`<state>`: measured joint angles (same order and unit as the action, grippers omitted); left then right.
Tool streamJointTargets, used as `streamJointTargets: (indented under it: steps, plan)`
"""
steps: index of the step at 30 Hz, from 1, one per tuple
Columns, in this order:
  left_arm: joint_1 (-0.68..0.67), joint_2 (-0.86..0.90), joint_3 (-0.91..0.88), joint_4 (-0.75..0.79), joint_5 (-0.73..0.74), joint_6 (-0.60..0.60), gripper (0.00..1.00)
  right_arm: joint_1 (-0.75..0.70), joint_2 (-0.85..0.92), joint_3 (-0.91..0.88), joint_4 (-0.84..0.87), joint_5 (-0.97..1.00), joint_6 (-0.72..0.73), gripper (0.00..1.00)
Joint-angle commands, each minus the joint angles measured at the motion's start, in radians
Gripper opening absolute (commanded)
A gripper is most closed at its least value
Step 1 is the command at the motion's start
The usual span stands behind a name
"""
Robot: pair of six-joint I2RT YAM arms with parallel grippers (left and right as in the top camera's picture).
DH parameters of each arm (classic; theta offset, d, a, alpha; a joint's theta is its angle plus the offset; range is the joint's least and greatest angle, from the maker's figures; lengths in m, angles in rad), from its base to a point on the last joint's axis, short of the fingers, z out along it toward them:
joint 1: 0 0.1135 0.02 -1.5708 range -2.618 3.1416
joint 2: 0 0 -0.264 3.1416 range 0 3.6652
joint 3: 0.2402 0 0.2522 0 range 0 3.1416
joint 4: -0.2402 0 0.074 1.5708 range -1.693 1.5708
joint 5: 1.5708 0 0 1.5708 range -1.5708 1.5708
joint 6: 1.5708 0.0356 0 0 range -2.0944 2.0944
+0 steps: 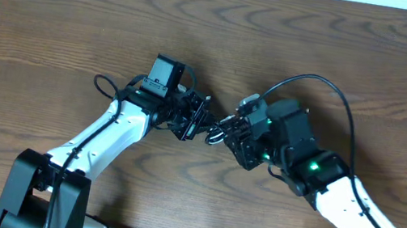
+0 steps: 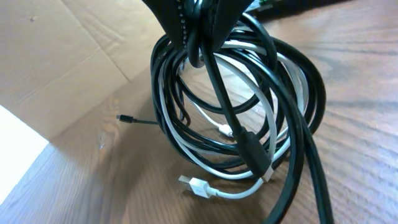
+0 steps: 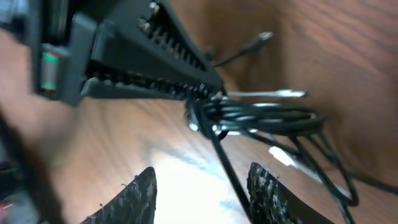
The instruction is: Untangle cables
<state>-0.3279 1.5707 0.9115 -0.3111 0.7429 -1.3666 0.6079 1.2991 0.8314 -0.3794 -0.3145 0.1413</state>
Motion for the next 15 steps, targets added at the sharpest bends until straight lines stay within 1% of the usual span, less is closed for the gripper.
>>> streamJointTargets:
  steps: [1,6,9,11,12,14,15]
  plan:
    - [0.001,0.002,0.015,-0.002,0.046,-0.061,0.07,0.045,0.026,0.012,0.059,0.148,-0.009,0.45]
    - [0.001,0.002,0.015,0.002,0.087,-0.06,0.08,0.053,0.048,0.012,0.082,0.203,-0.05,0.45]
    - [0.001,0.002,0.015,0.003,0.071,-0.05,0.07,0.052,0.046,0.012,0.058,0.203,-0.05,0.38]
    - [0.001,0.002,0.015,0.018,0.039,-0.002,0.07,0.045,0.031,0.013,0.054,0.172,-0.05,0.37]
    - [0.001,0.002,0.015,0.021,0.013,0.024,0.08,0.038,0.02,0.014,0.054,0.148,-0.05,0.4]
    - [0.001,0.002,0.015,0.021,-0.011,0.039,0.07,0.017,-0.014,0.019,0.05,0.075,-0.051,0.52]
    - [0.001,0.002,0.015,0.021,-0.01,0.038,0.07,0.009,-0.027,0.019,0.048,0.048,-0.056,0.56]
